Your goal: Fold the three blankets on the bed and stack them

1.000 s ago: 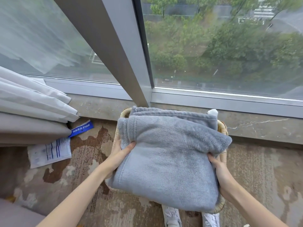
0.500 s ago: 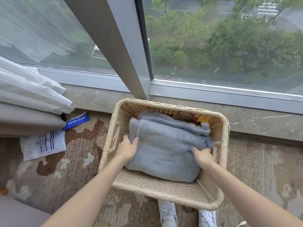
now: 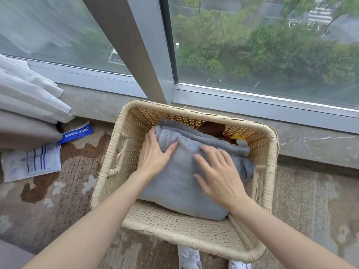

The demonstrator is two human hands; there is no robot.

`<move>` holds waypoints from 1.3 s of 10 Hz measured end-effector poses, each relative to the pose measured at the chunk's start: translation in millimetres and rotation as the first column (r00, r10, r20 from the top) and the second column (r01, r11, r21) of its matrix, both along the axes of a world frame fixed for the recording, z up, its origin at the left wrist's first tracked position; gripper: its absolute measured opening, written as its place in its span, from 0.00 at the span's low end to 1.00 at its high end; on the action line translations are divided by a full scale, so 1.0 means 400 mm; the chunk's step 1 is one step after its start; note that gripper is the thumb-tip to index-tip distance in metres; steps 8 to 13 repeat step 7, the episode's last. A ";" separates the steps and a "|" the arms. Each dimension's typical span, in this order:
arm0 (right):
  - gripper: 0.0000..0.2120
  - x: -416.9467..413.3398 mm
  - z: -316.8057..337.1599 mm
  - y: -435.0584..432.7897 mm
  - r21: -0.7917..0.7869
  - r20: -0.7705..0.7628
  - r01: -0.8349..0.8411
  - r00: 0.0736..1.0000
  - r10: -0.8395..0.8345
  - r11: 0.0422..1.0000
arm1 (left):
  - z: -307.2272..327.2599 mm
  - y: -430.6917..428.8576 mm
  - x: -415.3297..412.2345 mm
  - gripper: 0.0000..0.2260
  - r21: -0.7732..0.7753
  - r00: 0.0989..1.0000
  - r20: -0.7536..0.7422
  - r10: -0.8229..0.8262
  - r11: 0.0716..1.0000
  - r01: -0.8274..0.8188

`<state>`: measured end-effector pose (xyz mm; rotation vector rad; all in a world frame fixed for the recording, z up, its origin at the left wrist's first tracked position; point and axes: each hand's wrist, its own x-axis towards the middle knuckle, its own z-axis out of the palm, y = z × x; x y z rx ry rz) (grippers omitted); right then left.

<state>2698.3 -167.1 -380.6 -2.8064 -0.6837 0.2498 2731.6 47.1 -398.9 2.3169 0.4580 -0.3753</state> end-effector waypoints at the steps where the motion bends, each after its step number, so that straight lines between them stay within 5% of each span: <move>1: 0.29 0.034 -0.082 -0.010 -0.106 -0.118 -0.046 0.992 0.034 0.993 | -0.071 0.002 0.041 0.35 -0.031 0.997 -0.072 0.031 0.999 -0.033; 4: 0.29 0.138 -0.298 -0.018 -0.015 -0.382 0.045 0.923 -0.047 0.999 | -0.269 0.015 0.108 0.35 0.082 0.967 -0.252 -0.033 0.995 0.055; 6: 0.26 0.164 -0.207 -0.006 0.002 -0.520 0.075 0.852 -0.063 0.997 | -0.176 0.026 0.114 0.36 -0.103 0.953 -0.298 0.054 0.991 -0.088; 7: 0.24 0.165 -0.055 0.000 0.090 -0.513 0.157 0.854 -0.090 0.983 | -0.040 0.034 0.104 0.30 0.028 0.951 -0.308 0.033 0.999 -0.025; 13: 0.24 0.165 -0.055 0.000 0.090 -0.513 0.157 0.854 -0.090 0.983 | -0.040 0.034 0.104 0.30 0.028 0.951 -0.308 0.033 0.999 -0.025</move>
